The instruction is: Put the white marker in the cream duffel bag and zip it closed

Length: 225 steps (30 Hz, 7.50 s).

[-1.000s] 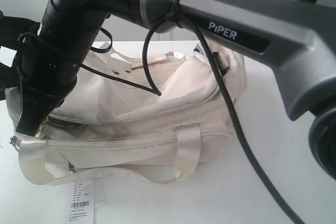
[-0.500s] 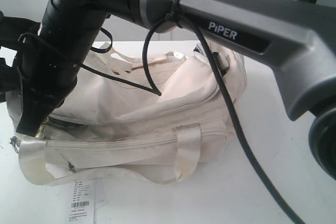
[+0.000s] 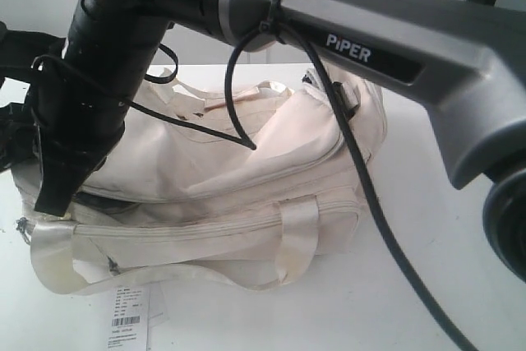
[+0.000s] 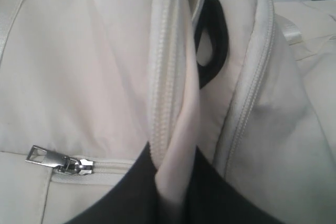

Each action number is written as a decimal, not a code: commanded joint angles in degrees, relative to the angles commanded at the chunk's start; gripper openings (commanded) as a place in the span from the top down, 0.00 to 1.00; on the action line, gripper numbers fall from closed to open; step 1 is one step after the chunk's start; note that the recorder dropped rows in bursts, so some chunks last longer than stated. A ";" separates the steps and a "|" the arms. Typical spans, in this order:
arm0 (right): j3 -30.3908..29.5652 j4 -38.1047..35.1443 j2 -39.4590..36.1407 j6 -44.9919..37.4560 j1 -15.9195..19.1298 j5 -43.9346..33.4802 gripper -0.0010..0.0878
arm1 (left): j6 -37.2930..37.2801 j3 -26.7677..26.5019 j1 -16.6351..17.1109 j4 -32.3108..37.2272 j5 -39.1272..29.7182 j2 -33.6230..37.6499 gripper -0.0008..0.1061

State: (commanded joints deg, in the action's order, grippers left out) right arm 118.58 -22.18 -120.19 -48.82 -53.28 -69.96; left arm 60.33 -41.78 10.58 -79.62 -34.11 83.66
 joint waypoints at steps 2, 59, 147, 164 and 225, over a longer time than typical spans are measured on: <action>0.00 0.00 0.00 0.00 0.00 0.00 0.99 | 0.00 0.00 0.10 -0.26 0.35 0.00 0.99; -11.33 2.80 7.01 13.16 -1.60 0.00 0.99 | 0.10 0.00 0.10 -1.39 1.57 0.00 0.99; -22.09 18.02 17.89 18.66 -1.39 0.00 0.99 | 1.14 0.00 0.10 -2.54 2.50 0.00 0.99; -24.66 19.36 21.40 19.08 1.28 0.00 0.99 | 1.14 0.00 0.10 -2.54 2.72 0.00 0.99; -26.00 -4.92 12.97 46.42 1.99 21.42 0.27 | 1.14 0.00 0.10 -2.69 1.13 0.00 0.99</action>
State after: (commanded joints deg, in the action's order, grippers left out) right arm 92.57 -27.11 -107.21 -2.40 -51.29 -48.54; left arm 61.46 -41.78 10.68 -82.32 -32.98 83.66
